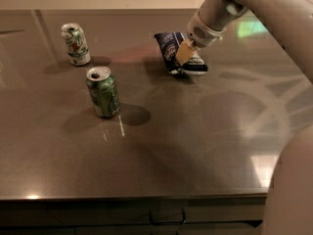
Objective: Move blue chip bag near green can
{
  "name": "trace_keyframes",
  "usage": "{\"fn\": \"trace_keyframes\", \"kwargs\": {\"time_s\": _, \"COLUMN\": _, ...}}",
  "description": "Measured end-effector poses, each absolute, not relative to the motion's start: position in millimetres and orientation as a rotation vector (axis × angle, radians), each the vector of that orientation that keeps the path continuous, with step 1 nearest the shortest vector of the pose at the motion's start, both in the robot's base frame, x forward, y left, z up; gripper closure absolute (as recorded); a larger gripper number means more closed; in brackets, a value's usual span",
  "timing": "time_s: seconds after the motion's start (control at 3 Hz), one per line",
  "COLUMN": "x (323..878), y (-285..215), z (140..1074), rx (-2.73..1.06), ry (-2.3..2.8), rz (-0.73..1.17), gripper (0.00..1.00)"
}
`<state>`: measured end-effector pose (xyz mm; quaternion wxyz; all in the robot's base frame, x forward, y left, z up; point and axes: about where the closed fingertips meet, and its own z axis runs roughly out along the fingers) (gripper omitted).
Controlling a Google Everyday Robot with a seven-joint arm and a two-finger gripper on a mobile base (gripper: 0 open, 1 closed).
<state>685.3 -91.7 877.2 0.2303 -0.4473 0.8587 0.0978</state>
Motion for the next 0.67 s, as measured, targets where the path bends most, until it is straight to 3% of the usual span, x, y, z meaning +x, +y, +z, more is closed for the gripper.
{"fn": "trace_keyframes", "kwargs": {"time_s": 0.67, "x": 604.4, "y": -62.3, "z": 884.4, "rx": -1.507, "ry": 2.264, "rz": 0.339, "gripper": 1.0}}
